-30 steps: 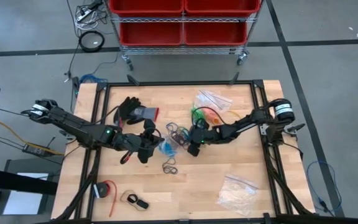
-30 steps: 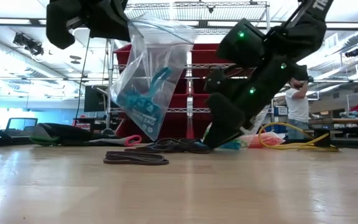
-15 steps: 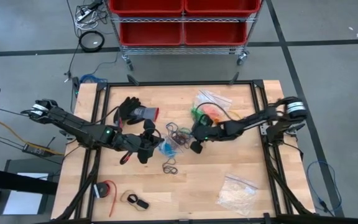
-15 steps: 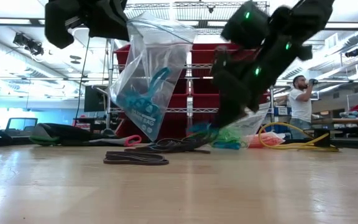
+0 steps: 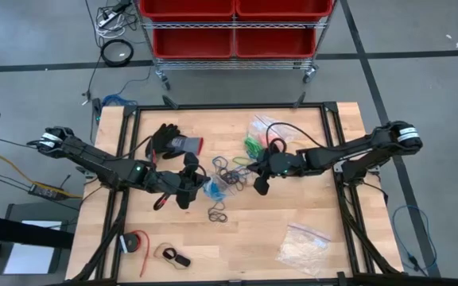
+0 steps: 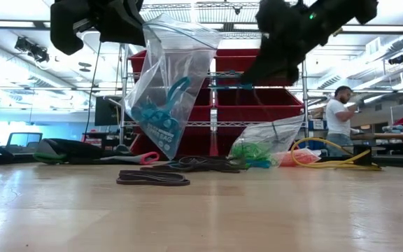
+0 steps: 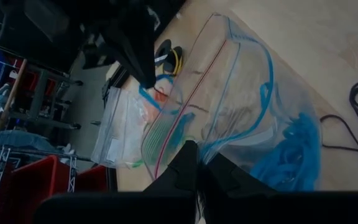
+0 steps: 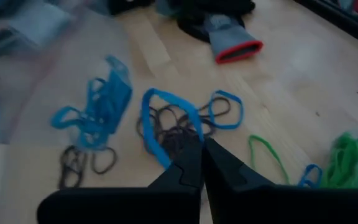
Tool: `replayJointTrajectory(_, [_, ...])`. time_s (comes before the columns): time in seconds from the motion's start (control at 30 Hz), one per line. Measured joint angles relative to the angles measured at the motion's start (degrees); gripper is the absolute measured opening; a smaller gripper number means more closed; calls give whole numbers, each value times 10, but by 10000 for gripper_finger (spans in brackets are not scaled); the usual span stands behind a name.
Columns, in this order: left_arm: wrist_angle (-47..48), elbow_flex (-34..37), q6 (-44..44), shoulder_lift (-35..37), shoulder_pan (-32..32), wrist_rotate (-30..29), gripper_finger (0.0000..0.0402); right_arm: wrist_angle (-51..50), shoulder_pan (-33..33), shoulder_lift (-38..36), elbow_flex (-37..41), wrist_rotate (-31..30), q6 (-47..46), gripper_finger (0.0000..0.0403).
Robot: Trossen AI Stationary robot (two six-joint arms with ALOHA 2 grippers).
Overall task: Sort rubber bands
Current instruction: Put the blue rubber band into the transparent zip bag
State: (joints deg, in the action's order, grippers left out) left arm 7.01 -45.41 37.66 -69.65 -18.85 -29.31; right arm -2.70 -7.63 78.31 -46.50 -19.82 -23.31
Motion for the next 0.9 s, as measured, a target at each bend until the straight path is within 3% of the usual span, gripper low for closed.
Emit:
replayJointTrajectory(0.2, [0, 0, 0, 0, 0, 0, 12, -19, -18, 1, 0, 10, -14, 3])
replayJointTrajectory(0.47, [-3, 0, 0, 0, 0, 0, 12, -61, -52, 52, 0, 20, -52, 46])
replayJointTrajectory(0.67, [-1, 0, 0, 0, 0, 0, 12, -57, -78, 115, 0, 18, -66, 6])
replayJointTrajectory(0.9, [-4, 0, 0, 0, 0, 0, 12, 28, -97, 181, 0, 31, -77, 50])
